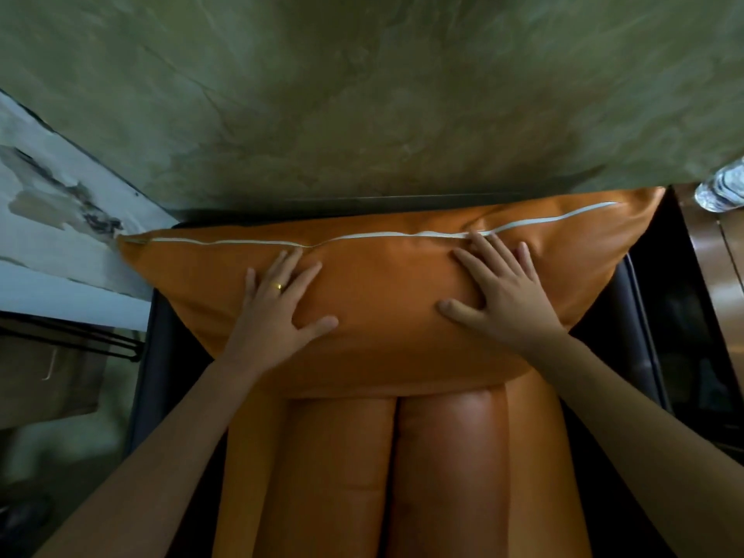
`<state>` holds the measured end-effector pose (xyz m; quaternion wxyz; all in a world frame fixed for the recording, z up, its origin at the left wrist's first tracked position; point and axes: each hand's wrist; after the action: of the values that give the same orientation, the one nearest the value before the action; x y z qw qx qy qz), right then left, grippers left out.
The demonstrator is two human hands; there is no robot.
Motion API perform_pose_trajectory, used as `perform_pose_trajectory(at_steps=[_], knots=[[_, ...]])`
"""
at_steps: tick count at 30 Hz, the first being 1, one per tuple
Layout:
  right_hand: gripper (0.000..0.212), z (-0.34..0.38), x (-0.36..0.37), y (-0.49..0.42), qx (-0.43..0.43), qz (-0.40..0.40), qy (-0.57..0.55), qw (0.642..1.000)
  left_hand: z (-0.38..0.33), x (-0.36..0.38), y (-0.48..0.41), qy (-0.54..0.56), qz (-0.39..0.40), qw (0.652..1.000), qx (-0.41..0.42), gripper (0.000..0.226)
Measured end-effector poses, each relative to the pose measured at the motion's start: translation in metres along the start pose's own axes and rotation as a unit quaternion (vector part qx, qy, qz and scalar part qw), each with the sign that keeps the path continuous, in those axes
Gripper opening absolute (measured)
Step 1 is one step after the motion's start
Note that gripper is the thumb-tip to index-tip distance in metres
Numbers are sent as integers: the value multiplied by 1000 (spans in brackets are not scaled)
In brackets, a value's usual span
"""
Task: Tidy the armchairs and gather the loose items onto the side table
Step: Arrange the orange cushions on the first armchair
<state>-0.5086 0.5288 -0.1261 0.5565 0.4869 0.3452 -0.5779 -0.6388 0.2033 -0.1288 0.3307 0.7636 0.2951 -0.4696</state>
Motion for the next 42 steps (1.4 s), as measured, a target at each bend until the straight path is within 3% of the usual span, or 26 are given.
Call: perform_pose_trajectory(at_steps=[4,11,15,19,23,28,31,33,37,40,42], knots=[[94,5,17,22,16,-38,27,999,-7,19,7,-57,25,998,-24,110],[93,2,57,10,50,-7,45,998,-2,37,-19,-40,59,996,-44,114],[91,-1,43,0,38,-4,36,999,2,21,-27,-29,80,996,-37,112],[85,-14,27,6,61,-61,48,995,34,21,-6,-63,-2,996,-58,103],[80,-9,31,11,94,-53,44,993,37,37,17,-45,-68,992,-101,93],[72,35,53,39,171,-117,-76,975,5,68,65,91,-121,978,-140,79],[73,79,76,79,158,-147,-207,954,-8,90,118,186,-94,967,-147,73],[74,109,99,113,142,-91,-283,944,-11,107,158,209,-32,960,-185,75],[79,162,148,179,174,97,-381,903,-6,137,230,204,124,925,-295,92],[84,189,169,213,211,206,-412,862,-7,153,266,270,155,878,-364,101],[86,198,177,226,216,217,-409,859,-7,162,280,304,148,864,-374,104]])
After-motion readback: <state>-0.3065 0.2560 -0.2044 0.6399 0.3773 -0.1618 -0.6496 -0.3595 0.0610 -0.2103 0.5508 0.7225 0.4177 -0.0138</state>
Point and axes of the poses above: each hand's wrist, its own y-axis away from the middle knuckle, its own x-axis out of the palm, z = x × y, and after that the axes turned 1 degree about y, right-handed
